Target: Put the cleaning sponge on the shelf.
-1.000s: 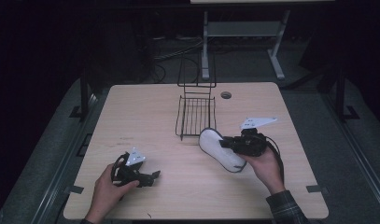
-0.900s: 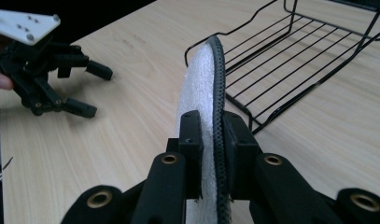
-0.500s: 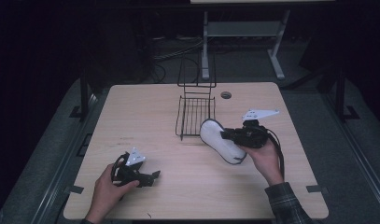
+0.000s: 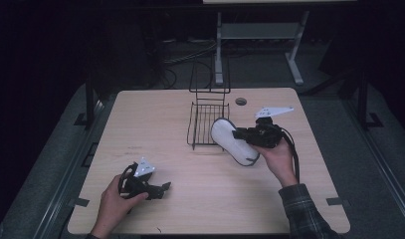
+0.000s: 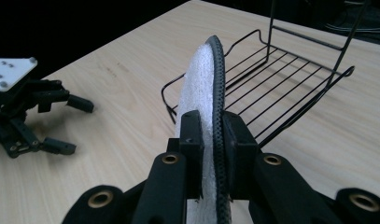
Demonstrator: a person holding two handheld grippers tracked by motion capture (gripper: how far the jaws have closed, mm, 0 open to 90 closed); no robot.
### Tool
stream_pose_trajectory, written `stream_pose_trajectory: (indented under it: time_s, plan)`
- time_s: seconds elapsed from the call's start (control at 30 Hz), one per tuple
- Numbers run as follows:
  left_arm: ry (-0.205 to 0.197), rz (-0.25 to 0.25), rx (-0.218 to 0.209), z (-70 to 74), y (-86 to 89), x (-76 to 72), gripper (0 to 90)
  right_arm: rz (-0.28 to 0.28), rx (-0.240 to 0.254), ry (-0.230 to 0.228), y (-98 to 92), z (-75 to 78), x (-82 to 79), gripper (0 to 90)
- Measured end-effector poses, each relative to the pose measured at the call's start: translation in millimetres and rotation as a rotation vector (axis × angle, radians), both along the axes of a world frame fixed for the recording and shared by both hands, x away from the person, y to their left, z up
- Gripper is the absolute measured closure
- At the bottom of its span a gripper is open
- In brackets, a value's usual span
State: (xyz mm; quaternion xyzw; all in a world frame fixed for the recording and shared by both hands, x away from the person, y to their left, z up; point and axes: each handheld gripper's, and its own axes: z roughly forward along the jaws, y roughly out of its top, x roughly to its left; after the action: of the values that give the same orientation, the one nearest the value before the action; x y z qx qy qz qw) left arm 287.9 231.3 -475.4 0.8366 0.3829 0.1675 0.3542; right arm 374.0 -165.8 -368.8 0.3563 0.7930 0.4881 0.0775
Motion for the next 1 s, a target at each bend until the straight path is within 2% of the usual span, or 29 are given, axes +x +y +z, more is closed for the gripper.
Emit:
stream_pose_trajectory:
  time_s: [0.67, 0.87, 1.0]
  plan:
    - [0.000, 0.000, -0.001, 0.0, 0.0, 0.0, 12.4, -0.030, 0.007, 0.011, 15.0, 10.5, 38.0, 80.0]
    - [-0.002, 0.001, 0.000, -0.1, -0.1, 0.0, 12.4, -0.033, 0.016, 0.028, 23.0, 7.5, 51.4, 80.0]
    - [-0.002, 0.000, -0.002, -0.2, -0.2, 0.0, 12.4, -0.033, 0.015, 0.022, 29.1, 6.9, 60.1, 80.0]
